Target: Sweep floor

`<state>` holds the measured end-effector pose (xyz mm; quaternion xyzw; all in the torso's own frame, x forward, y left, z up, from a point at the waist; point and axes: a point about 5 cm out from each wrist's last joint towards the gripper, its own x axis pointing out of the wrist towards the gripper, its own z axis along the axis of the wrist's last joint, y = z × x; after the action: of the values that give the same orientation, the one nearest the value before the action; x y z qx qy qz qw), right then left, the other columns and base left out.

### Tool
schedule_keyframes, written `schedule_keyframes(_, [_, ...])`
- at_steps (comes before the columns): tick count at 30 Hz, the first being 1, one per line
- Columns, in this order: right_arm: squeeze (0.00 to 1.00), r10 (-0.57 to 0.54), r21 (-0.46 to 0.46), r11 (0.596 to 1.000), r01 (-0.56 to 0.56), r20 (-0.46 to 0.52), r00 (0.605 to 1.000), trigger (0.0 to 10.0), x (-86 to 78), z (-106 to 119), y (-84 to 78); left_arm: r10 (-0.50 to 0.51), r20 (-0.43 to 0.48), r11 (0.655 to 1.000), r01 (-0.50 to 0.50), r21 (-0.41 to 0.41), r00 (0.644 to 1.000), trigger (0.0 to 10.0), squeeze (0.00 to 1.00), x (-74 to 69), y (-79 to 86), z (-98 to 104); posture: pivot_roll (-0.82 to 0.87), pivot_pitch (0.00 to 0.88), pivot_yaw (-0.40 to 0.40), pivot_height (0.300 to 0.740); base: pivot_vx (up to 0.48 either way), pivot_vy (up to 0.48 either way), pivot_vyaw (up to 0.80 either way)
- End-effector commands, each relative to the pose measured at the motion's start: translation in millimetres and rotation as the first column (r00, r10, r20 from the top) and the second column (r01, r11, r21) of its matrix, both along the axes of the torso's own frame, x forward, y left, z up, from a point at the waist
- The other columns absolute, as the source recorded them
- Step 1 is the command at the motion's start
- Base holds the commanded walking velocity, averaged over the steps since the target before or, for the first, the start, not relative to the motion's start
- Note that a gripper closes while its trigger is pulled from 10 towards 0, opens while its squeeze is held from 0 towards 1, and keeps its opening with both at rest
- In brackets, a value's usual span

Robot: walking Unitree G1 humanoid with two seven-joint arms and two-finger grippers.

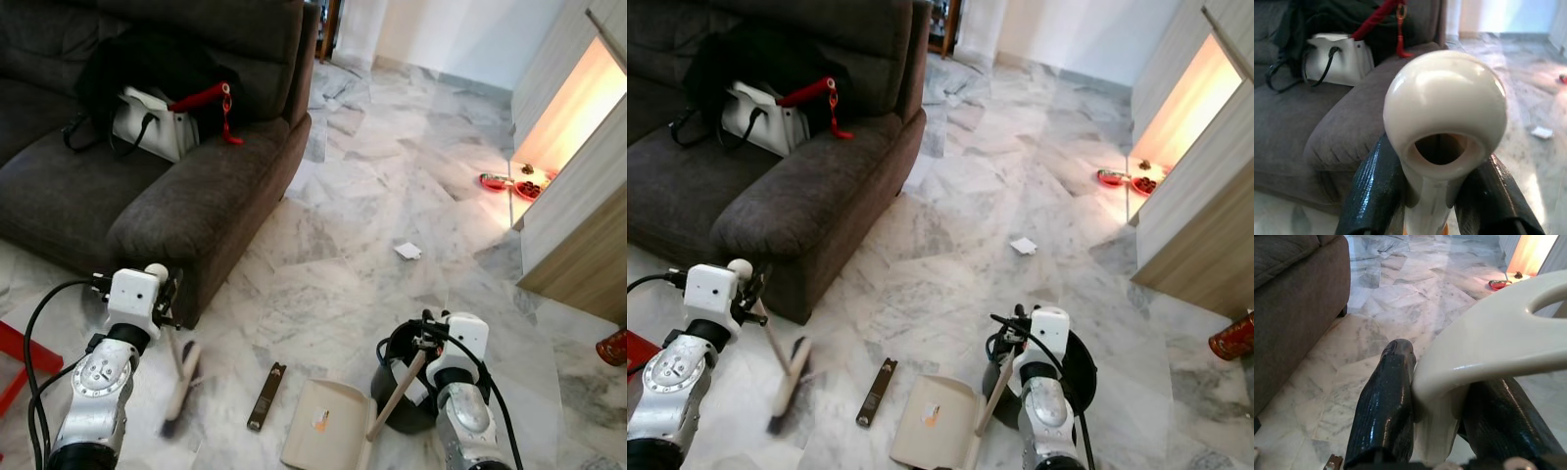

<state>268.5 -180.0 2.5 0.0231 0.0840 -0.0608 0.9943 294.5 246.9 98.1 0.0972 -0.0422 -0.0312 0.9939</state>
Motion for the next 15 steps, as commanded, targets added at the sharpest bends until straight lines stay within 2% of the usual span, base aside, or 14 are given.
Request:
schedule_keyframes(1, [0.0, 0.006, -0.013, 1.0, -0.006, -0.054, 0.999, 10.0, -9.5, -10, -1.6, 0.008, 0.0, 0.996, -0.008, -0.091, 1.0, 10.0, 0.0, 3.6, -0.3, -1, 0.04, 0.163, -0.165, 0.74, 0.0, 0.0, 0.0])
schedule_keyframes(5, [0.0, 0.01, -0.01, 1.0, -0.011, -0.062, 0.998, 10.0, -11.8, -12, 0.2, 0.014, 0.005, 0.992, -0.013, -0.126, 1.0, 10.0, 0.0, 4.9, 0.4, 0, 0.04, 0.165, -0.165, 0.74, 0.0, 0.0, 0.0])
schedule_keyframes(6, [0.0, 0.021, -0.006, 1.0, -0.021, -0.065, 0.998, 10.0, -14.0, -14, 3.6, 0.012, 0.013, 0.981, -0.009, -0.194, 1.0, 10.0, 0.0, 6.3, -1.2, 1, 0.04, 0.166, -0.165, 0.74, 0.0, 0.0, 0.0])
schedule_keyframes(8, [0.0, 0.026, -0.003, 1.0, -0.026, -0.066, 0.997, 10.0, -15.3, -15, 5.5, 0.001, 0.018, 0.966, 0.003, -0.259, 1.0, 10.0, 0.0, 7.8, -3.6, 1, 0.04, 0.167, -0.164, 0.74, 0.0, 0.0, 0.0])
schedule_keyframes(11, [0.0, 0.027, -0.003, 1.0, -0.027, -0.064, 0.998, 10.0, -15.6, -15, 5.7, -0.007, 0.026, 0.952, 0.015, -0.306, 1.0, 10.0, 0.0, 9.1, -5.3, 2, 0.03, 0.169, -0.163, 0.74, 0.0, 0.0, 0.0])
schedule_keyframes(13, [0.0, 0.028, -0.004, 1.0, -0.028, -0.06, 0.998, 10.0, -16.0, -14, 5.3, -0.031, 0.021, 0.927, 0.036, -0.373, 0.999, 10.0, 0.0, 10.6, -8.0, 2, 0.03, 0.17, -0.163, 0.74, 0.0, 0.0, 0.0])
schedule_keyframes(15, [0.0, 0.027, -0.006, 1.0, -0.027, -0.06, 0.998, 10.0, -16.2, -14, 4.5, -0.05, 0.016, 0.913, 0.052, -0.404, 0.999, 10.0, 0.0, 10.8, -10.7, 0, 0.03, 0.17, -0.162, 0.74, 0.0, 0.0, 0.0])
